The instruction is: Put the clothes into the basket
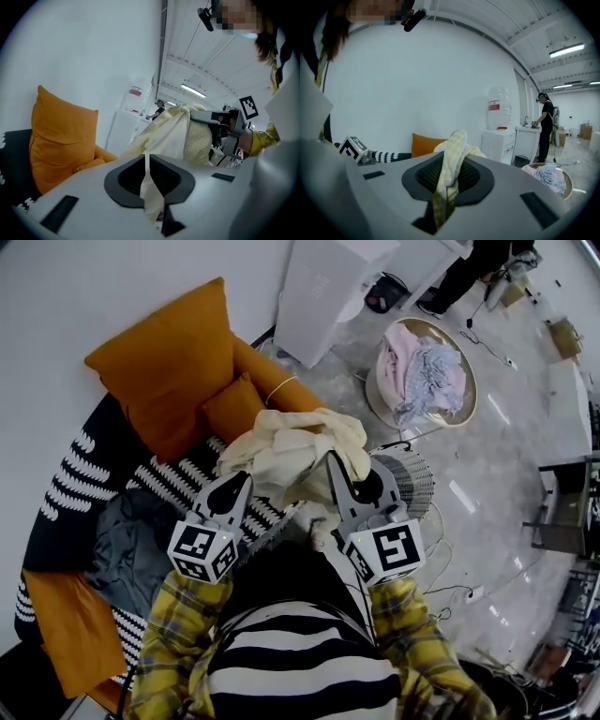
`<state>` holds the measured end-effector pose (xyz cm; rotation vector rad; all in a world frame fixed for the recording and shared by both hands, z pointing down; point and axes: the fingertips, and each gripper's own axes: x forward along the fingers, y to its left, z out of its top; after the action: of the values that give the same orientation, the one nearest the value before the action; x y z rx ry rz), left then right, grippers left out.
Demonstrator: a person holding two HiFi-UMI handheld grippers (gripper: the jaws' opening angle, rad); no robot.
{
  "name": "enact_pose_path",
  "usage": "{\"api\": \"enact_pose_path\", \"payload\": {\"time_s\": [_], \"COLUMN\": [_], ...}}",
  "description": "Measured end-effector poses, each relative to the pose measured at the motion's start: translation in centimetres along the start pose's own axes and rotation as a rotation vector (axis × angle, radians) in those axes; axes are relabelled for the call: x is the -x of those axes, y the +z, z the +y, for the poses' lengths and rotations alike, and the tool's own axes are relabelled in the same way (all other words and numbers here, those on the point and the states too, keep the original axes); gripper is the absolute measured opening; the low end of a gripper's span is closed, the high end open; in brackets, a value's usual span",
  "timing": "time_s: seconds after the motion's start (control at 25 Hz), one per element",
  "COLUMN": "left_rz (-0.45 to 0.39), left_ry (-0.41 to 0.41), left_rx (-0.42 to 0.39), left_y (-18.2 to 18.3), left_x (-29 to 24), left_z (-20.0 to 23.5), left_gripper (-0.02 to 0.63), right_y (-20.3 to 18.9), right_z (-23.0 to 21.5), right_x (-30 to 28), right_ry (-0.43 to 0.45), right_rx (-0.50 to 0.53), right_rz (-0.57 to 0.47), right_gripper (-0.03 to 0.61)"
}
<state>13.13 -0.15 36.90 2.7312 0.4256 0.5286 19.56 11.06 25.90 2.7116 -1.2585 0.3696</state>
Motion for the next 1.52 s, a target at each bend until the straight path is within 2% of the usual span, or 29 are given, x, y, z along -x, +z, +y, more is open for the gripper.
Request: {"api": "enact_pose_path", "payload": {"time_s": [0.2, 0.44, 0.64, 0.84, 1.2, 1.52], "left_rz": [0.016, 0.055, 0.061, 0.057, 0.113, 0.195], "left_ry": [-0.111, -0.225, -0.281, -0.316, -0.410, -0.452], "left_rx": [-0.039, -0.093, -0.135, -0.156, -0.185, -0.206], "left_y": [1.4, 2.1, 2.7, 3.1, 0.5, -2.5], "left_x": [-3.1, -7.1, -10.0, -12.9, -18.4, -21.6], "left_z": [-3.6, -8.4, -12.6, -16.6, -23.7, -28.0], "left_gripper": [0.023, 0.023, 0.023, 0.023, 0.023, 0.023], "right_y": [2.5, 3.1, 3.0, 2.6, -2.5, -10.4], "right_z": [-4.5, -10.9, -17.0, -21.3, -26.6, -29.0], "right_x": [3.3, 8.4, 13.1, 17.3, 22.1, 24.2], "right_ry": [-0.115, -0.288, -0.412, -0.476, -0.547, -0.563], "right_rx": [-0.033, -0.067, -0.098, -0.112, -0.154, -0.229], "right_rz": [-0.067, -0.121, -0.157, -0.179, -0.109, 0.022], "right_gripper": [0.066, 0.066, 0.066, 0.066, 0.066, 0.066]}}
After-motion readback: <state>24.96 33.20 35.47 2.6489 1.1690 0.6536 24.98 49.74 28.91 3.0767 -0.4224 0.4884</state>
